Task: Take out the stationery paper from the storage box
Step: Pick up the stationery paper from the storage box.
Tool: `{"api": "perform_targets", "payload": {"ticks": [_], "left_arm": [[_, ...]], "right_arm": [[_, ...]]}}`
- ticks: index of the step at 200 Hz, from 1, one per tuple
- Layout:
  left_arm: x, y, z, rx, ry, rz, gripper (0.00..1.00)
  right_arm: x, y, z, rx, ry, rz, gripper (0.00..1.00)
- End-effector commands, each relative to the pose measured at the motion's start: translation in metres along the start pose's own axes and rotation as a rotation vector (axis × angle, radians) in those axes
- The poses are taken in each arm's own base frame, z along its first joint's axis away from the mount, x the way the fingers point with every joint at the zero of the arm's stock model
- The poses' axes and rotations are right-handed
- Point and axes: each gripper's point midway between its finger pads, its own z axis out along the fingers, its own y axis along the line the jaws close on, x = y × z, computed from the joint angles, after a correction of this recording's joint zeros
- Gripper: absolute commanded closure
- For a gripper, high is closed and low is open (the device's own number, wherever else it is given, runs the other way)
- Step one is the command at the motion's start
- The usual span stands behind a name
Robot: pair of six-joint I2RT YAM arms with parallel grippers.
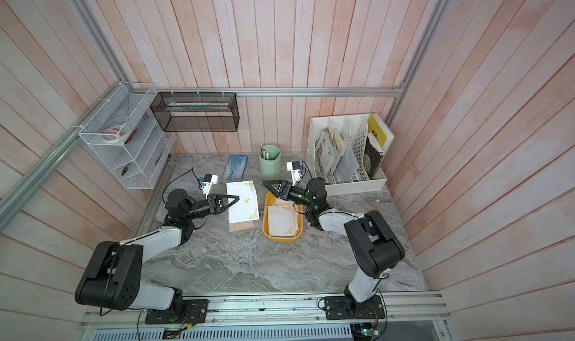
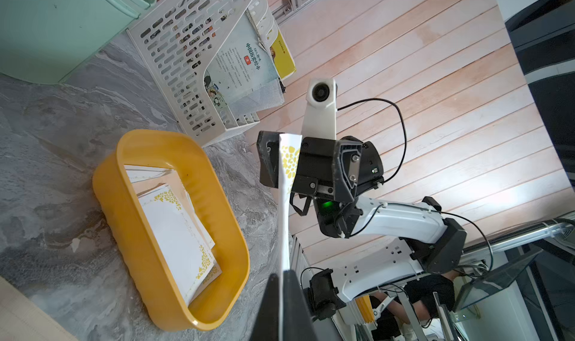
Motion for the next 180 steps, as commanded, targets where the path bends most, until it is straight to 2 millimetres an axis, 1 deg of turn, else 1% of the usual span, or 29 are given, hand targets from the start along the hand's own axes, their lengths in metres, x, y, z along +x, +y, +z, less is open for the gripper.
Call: {"api": "perform_targets", "payload": {"ticks": [1, 22, 51, 68, 115, 134, 162, 173, 180], "left_arm": [[-0.001, -0.009, 0.003, 0.000, 0.018, 0.049, 1.00], [0.000, -0.006, 0.006, -0.032, 0.027, 0.057, 1.00], [-0.001, -0.006, 0.007, -0.036, 0.028, 0.057, 1.00], [-0.001, -0.005, 0.007, -0.040, 0.026, 0.056, 1.00], [0.000, 0.000, 0.008, -0.045, 0.027, 0.045, 1.00], [-0.001, 0.000, 0.008, -0.048, 0.025, 0.045, 1.00], [-0.001, 0.002, 0.008, -0.052, 0.025, 0.043, 1.00], [-0.001, 0.001, 0.008, -0.051, 0.024, 0.044, 1.00], [-0.001, 0.002, 0.008, -0.052, 0.025, 0.043, 1.00]], "right_arm": [[-0.005, 0.042, 0.006, -0.205, 0.027, -0.041, 0.26], [0.000, 0.037, 0.019, -0.204, 0.050, -0.041, 0.26], [0.011, 0.025, 0.037, -0.156, 0.106, -0.052, 0.27], [0.016, 0.021, 0.041, -0.141, 0.125, -0.057, 0.26], [0.024, 0.014, 0.047, -0.114, 0.155, -0.049, 0.33], [0.027, 0.011, 0.048, -0.102, 0.166, -0.047, 0.41], [0.036, 0.002, 0.050, -0.054, 0.197, -0.053, 0.50], [0.040, -0.001, 0.052, -0.031, 0.210, -0.066, 0.57], [0.041, -0.002, 0.053, -0.018, 0.213, -0.074, 0.63]]}}
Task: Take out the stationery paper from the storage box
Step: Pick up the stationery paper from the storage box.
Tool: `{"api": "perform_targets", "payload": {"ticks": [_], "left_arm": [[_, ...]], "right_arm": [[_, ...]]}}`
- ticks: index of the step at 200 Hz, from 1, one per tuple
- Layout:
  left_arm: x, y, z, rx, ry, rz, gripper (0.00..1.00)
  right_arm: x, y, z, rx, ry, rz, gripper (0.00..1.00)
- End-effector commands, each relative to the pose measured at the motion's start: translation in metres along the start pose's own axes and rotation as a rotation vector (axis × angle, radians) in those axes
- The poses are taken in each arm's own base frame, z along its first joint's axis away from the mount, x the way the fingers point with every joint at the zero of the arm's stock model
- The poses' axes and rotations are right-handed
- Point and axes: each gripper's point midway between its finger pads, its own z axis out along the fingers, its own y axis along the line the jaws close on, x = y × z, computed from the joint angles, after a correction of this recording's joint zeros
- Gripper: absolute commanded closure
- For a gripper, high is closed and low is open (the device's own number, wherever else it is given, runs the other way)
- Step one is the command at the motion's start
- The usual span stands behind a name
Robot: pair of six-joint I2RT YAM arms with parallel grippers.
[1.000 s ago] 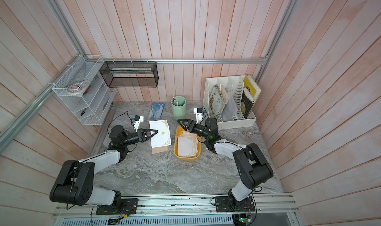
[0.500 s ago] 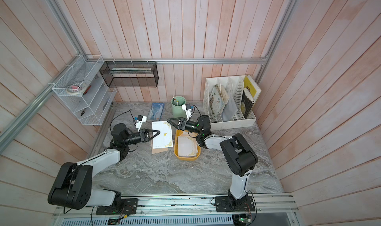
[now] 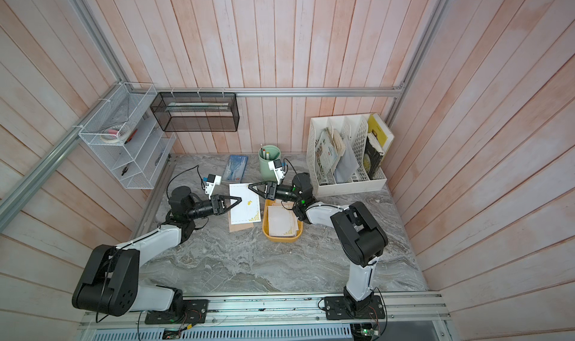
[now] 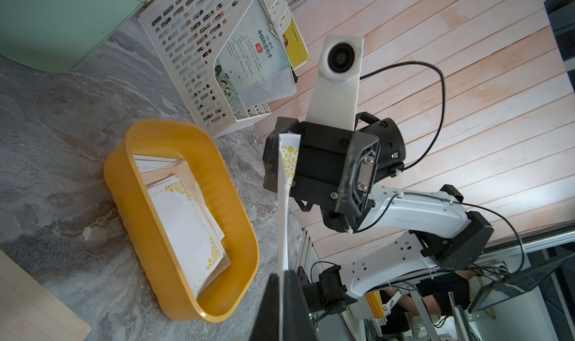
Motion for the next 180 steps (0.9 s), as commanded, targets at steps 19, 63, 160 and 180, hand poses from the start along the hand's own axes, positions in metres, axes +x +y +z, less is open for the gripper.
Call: {"api": "perform_targets", "payload": {"ticks": [19, 63, 160, 180], "left_arm": [[-0.005, -0.001, 0.002, 0.000, -0.005, 0.029, 1.00], [-0.004, -0.001, 0.002, -0.001, -0.002, 0.028, 1.00], [-0.003, 0.096, -0.047, -0.441, -0.108, -0.158, 1.00], [0.001, 0.112, -0.055, -0.533, -0.103, -0.175, 1.00]], "right_arm": [[0.004, -0.007, 0.006, 0.065, 0.033, -0.048, 1.00], [0.000, -0.007, 0.006, 0.084, 0.020, -0.058, 0.75], [-0.014, -0.051, -0.038, 0.534, 0.012, -0.128, 0.43], [-0.013, -0.070, -0.058, 0.740, 0.059, -0.167, 0.43]]}}
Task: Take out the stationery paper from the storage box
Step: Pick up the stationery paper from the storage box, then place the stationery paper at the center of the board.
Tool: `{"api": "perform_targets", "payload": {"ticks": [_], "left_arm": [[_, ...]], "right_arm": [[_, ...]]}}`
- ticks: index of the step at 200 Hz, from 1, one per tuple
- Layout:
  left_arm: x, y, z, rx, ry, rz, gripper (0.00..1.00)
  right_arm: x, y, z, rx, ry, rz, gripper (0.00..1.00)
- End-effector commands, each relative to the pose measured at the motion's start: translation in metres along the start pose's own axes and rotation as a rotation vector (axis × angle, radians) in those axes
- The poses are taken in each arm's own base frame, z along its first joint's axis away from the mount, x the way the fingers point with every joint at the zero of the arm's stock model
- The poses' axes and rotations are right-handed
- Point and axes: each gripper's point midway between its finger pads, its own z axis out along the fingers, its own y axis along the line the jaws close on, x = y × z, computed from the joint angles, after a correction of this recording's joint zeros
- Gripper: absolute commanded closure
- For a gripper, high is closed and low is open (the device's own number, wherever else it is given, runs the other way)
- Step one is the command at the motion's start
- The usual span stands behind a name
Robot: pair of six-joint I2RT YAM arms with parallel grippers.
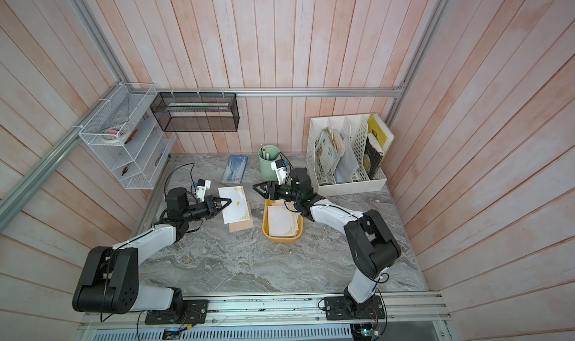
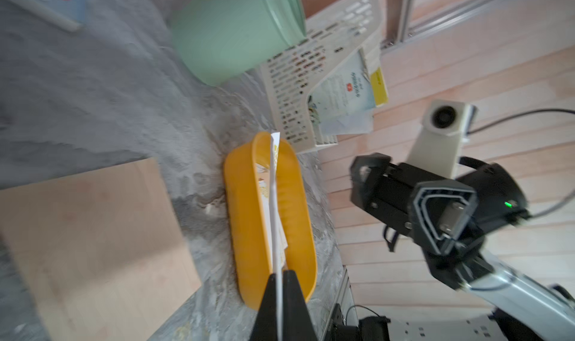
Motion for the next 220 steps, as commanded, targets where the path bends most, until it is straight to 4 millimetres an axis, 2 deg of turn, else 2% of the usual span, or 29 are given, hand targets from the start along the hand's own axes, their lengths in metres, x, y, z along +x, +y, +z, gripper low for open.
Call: {"api": "perform_targets", "payload": {"ticks": [1, 44, 90, 104, 114, 130, 146, 179, 220], "left_arm": [[0.002, 0.032, -0.004, -0.186, -0.001, -0.007, 1.00], [0.010, 0.044, 0.004, -0.175, 0.029, -0.048, 1.00], [0.019, 0.065, 0.011, -0.212, 0.064, -0.084, 0.98], [0.021, 0.071, 0.012, -0.236, 0.075, -0.091, 0.90], [0.021, 0.074, 0.010, -0.261, 0.072, -0.088, 0.80], [0.019, 0.076, 0.006, -0.304, 0.062, -0.072, 0.55], [0.015, 0.077, 0.001, -0.350, 0.046, -0.055, 0.44], [0.006, 0.076, -0.011, -0.423, 0.012, -0.028, 0.40], [0.002, 0.080, -0.024, -0.513, -0.011, -0.030, 0.40]], "right_arm": [[0.008, -0.048, -0.018, 0.337, 0.075, -0.085, 0.42], [0.019, -0.101, -0.039, 0.633, 0.118, -0.107, 0.43], [0.033, -0.134, -0.041, 0.774, 0.216, -0.134, 0.43], [0.040, -0.145, -0.042, 0.822, 0.256, -0.143, 0.42], [0.043, -0.152, -0.043, 0.853, 0.281, -0.146, 0.43], [0.049, -0.162, -0.044, 0.896, 0.322, -0.146, 0.43], [0.055, -0.171, -0.045, 0.926, 0.347, -0.148, 0.43], [0.069, -0.182, -0.043, 0.951, 0.398, -0.132, 0.43], [0.090, -0.182, -0.038, 0.961, 0.449, -0.123, 0.44]]}}
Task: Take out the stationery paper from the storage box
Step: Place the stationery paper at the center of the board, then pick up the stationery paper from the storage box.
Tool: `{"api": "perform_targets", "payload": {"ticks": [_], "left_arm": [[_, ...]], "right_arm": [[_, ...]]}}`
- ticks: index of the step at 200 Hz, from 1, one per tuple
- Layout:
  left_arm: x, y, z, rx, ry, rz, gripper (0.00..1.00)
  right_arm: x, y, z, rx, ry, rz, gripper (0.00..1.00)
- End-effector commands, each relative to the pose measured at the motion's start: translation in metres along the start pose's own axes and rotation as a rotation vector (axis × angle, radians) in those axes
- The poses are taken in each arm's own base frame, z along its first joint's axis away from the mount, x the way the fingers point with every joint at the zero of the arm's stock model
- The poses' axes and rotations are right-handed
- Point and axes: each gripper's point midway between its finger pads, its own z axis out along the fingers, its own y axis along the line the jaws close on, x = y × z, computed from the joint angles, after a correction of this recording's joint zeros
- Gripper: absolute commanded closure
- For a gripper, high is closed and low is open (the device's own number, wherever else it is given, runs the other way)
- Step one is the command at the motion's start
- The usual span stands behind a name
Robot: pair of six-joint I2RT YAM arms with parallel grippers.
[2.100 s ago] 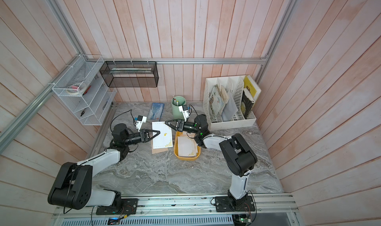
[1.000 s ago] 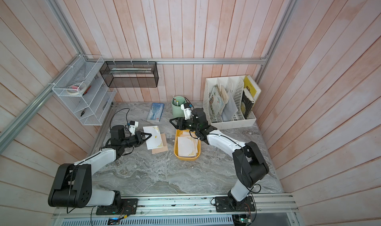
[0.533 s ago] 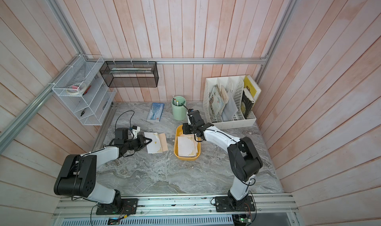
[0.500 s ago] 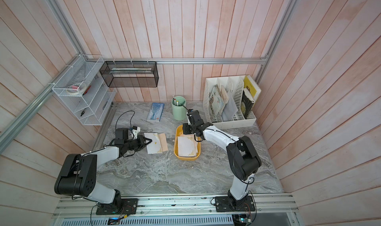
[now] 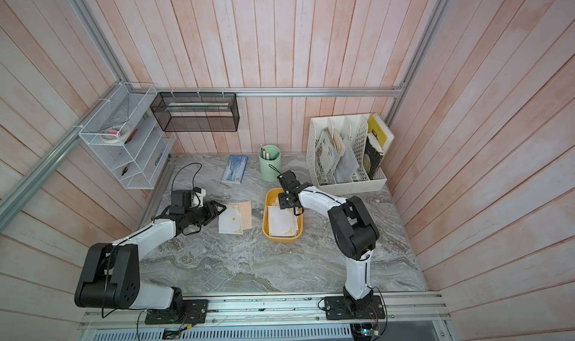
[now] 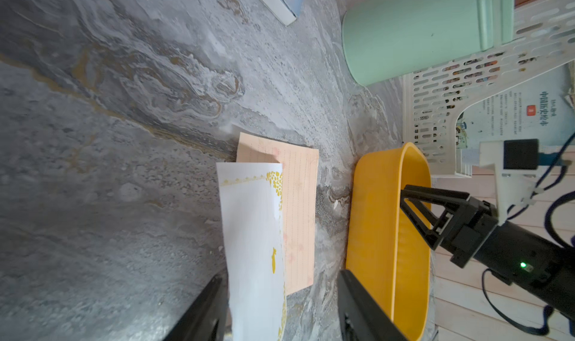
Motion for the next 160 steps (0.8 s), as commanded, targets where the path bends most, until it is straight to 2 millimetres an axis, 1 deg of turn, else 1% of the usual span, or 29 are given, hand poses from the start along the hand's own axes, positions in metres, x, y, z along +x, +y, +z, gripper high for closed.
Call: {"api": "perform_targets", "payload": {"ticks": [1, 37, 75, 116, 160], "left_arm": [[-0.004, 0.010, -0.007, -0.093, -0.013, 0.014, 0.40], [-0.007, 0.030, -0.017, -0.240, -0.039, 0.008, 0.40], [-0.008, 0.027, -0.019, -0.224, -0.051, 0.008, 0.40], [-0.005, 0.027, -0.015, -0.214, -0.039, 0.005, 0.40], [-0.004, 0.028, -0.017, -0.218, -0.043, 0.005, 0.40]], "right_arm": [[0.011, 0.004, 0.003, 0.031, 0.039, -0.021, 0.44], [0.022, 0.007, 0.007, 0.031, 0.061, -0.020, 0.45], [0.032, 0.002, 0.013, 0.056, 0.089, -0.008, 0.47], [0.027, -0.002, 0.012, 0.074, 0.071, 0.012, 0.49], [0.037, 0.001, 0.026, 0.059, 0.118, 0.009, 0.55]]}}
